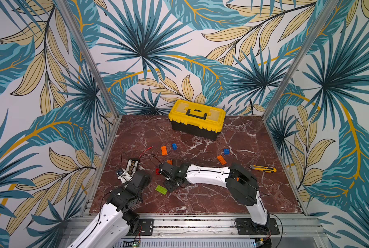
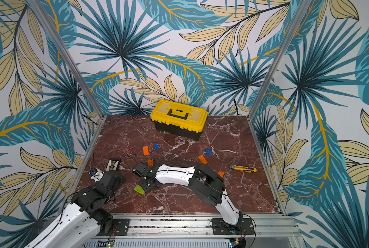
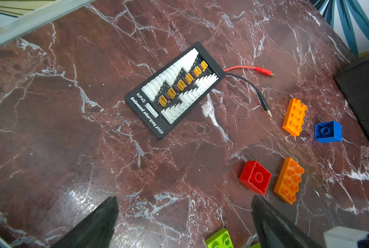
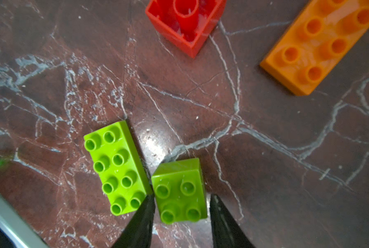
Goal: Assemble the number 5 with lego
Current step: Pick up the lego brick from the center of the board.
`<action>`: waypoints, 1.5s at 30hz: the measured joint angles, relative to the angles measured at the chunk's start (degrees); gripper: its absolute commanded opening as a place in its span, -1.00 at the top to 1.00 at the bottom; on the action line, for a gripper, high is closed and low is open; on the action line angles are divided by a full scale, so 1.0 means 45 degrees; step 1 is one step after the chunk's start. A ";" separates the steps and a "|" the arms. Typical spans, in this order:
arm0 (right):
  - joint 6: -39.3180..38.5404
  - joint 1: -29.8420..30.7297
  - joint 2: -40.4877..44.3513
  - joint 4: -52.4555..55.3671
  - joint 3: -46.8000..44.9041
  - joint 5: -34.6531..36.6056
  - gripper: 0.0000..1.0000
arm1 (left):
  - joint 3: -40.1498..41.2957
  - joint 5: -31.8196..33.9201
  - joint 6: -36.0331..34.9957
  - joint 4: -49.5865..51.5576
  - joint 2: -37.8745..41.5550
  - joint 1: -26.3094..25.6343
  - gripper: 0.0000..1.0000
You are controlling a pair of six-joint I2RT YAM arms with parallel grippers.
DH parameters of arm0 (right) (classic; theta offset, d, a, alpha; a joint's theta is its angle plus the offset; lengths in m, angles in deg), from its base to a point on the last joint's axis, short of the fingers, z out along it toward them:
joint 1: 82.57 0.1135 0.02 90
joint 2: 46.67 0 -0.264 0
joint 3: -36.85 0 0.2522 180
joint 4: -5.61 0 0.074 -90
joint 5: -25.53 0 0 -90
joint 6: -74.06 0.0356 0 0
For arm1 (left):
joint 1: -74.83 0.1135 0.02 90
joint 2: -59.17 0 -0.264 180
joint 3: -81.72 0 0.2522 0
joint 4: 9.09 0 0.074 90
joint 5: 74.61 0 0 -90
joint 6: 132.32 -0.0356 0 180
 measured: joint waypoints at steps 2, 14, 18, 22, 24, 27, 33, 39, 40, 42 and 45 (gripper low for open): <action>-0.0015 0.0000 -0.0015 0.0000 0.0053 0.0000 0.10 | 0.0000 -0.0034 -0.0024 -0.0005 0.0000 0.0000 -0.99; -0.0204 0.0005 -0.0253 -0.0010 0.0340 0.0063 0.34 | 0.0121 -0.0199 -0.0170 -0.0350 -0.0126 0.0005 -1.00; -0.0199 0.0005 -0.0253 -0.0015 0.0340 0.0180 0.40 | 0.0121 -0.0345 -0.0330 -0.0418 -0.0146 0.0005 -0.99; -0.0039 0.0000 -0.0034 -0.0058 0.0092 0.0573 0.44 | 0.0121 -0.0680 -0.0986 -0.0855 -0.0146 0.0005 -0.99; 0.0180 -0.0049 0.0457 -0.0107 -0.0432 0.0826 0.44 | 0.0121 -0.0937 -0.1545 -0.1234 -0.0146 0.0015 -0.99; 0.0690 -0.0267 0.1885 -0.0432 -0.1681 0.1190 0.45 | 0.0121 -0.1379 -0.2297 -0.2050 -0.0160 0.0019 -0.99; 0.2195 -0.1681 0.5314 -0.1491 -0.4167 0.1579 0.45 | 0.0121 -0.4099 -0.4017 -0.5197 -0.0811 0.0024 -0.99; 0.3881 -0.3507 0.7193 -0.2147 -0.7057 0.1443 0.46 | -0.0495 -0.7247 -0.5255 -0.7645 -0.3988 -0.0311 -0.99; 0.4138 -0.3725 0.7393 -0.2127 -0.7529 0.1428 0.46 | -0.0777 -0.7553 -0.5474 -0.7776 -0.4755 -0.0593 -0.99; 0.4527 -0.3963 0.7713 -0.2035 -0.8213 0.1428 0.46 | -0.1350 -0.7966 -0.5761 -0.8043 -0.5940 -0.1243 -1.00; 0.5085 -0.4284 0.8301 -0.2006 -0.9039 0.1341 0.46 | -0.2215 -0.8422 -0.5979 -0.8636 -0.7567 -0.2259 -0.99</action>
